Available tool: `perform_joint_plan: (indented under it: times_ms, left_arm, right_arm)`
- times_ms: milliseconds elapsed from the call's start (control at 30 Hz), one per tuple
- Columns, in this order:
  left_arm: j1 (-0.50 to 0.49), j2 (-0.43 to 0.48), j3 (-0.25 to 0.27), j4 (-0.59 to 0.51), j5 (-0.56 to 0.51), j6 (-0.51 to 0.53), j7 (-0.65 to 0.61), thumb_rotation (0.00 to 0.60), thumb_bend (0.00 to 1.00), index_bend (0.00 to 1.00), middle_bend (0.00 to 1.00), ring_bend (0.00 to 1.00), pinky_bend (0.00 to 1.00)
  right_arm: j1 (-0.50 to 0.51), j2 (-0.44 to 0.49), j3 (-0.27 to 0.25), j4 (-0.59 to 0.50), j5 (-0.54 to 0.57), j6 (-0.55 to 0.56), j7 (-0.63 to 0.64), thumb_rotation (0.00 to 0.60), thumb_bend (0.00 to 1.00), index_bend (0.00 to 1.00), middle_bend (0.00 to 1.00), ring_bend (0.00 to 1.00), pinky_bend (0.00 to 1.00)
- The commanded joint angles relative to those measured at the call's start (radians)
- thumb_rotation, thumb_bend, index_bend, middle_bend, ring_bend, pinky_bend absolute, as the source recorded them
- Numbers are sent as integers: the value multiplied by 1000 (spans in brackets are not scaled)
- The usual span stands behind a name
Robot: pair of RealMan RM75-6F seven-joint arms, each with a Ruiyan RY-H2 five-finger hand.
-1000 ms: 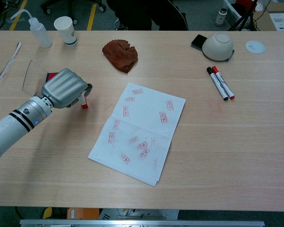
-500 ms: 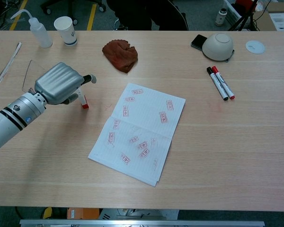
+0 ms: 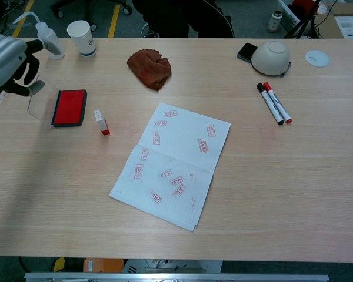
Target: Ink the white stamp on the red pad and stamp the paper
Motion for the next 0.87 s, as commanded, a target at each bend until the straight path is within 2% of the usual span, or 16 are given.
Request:
perform_joint_plan:
  times_ms: [33,300,567,700,867]
  left_arm:
    - [50,69,-14,-51,-88,-7,-27,600,305,259,666,624,1000]
    - [178,129,48,-104,-82,103,-69,600,306,309,644,612,1000]
    - [299,111,91,-105,26,288,-144,600,305,328,646,623,1000]
    - [324,125,113,-127,57,299,-142,600,305,329,645,623,1000]
    - [326,132,107,-137,59,283,-142,600,305,329,645,623,1000]
  right_arm:
    - [9,-5,-5,11,-15,-9,10,600,280,167,282,167,291]
    - [15,-11,-32,15,-66,-8,2,600,280,190,290,167,291]
    - [15,-10,-35,2,-77,4,-2,600,280,189,290,167,291]
    - [17,-15,-35,2,-77,5,-3,600,280,190,290,167,291]
    - [17,-20,-35,5,-75,8,-2,600,280,190,291,167,291]
